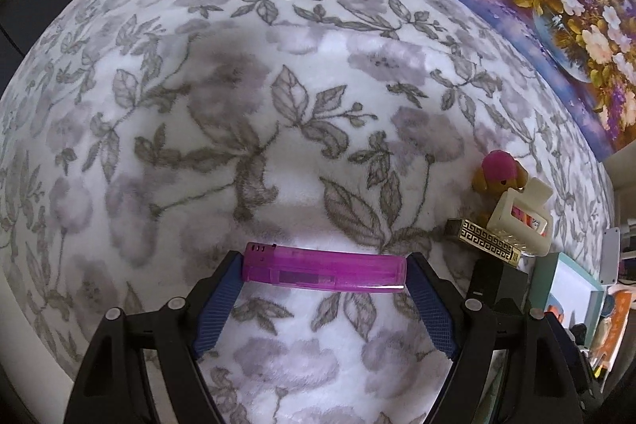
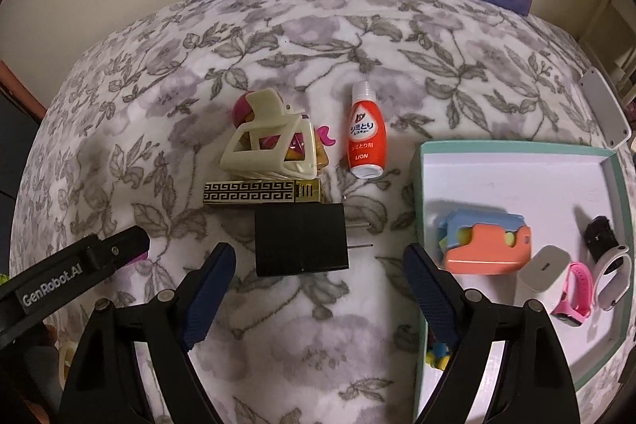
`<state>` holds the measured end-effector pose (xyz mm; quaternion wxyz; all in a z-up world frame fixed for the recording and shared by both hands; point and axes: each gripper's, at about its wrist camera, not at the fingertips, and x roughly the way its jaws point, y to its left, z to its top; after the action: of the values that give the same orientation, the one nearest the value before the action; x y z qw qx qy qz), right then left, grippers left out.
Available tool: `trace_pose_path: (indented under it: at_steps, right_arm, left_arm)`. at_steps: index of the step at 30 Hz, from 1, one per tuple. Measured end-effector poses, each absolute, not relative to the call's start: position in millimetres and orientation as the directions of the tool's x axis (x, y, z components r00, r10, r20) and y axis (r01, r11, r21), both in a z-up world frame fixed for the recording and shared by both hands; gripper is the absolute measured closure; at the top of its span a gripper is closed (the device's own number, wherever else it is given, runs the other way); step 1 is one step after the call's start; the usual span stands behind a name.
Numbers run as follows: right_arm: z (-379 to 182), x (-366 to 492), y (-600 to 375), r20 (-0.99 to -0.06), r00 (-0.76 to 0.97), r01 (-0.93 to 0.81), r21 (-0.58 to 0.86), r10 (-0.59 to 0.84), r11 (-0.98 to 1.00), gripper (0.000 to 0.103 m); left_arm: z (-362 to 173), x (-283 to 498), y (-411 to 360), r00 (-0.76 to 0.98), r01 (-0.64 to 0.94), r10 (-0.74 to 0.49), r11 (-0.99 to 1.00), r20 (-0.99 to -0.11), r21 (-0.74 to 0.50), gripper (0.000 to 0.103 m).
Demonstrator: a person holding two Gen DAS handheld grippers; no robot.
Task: Organize rigid objects
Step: 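Grasp the black charger with the right tool while left tool holds the lighter, then carry the pink lighter and black charger into the tray and open both tools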
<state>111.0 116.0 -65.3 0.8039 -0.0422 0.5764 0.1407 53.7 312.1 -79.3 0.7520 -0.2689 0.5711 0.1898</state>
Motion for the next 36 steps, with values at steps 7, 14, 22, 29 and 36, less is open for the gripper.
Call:
trace_pose_path:
  at_steps: [7,14,22,29,36]
  right_arm:
    - [-81,117,122,-0.946,0.279,-0.259,0.092,0.166,0.962,0.024]
    - [-93,118,126,-0.952,0.268,-0.245,0.078,0.145,0.966,0.030]
    - [-90,118,125,-0.950,0.270,-0.245,0.092,0.159,0.965,0.035]
    - [-49,106,114,-0.924,0.321,-0.263,0.125,0.209,0.957,0.035]
    - [-20,100,89,-0.916,0.347,-0.218,0.131,0.202,0.967,0.035]
  left_arm:
    - [-86,58,308,0.272,-0.589,-0.038,0.784,-0.962,-0.197,0.019]
    - [-92,65,304,0.265,-0.584,-0.039,0.789,-0.963,-0.193,0.019]
    - [-91,65,303,0.268,-0.575,-0.036,0.796,-0.963,-0.189,0.019]
    - [-73,65,297,0.300,-0.561,-0.003,0.808,-0.954,-0.179,0.019]
    - [-37,60,279,0.374,-0.521,0.026,0.833,-0.927,-0.187,0.019]
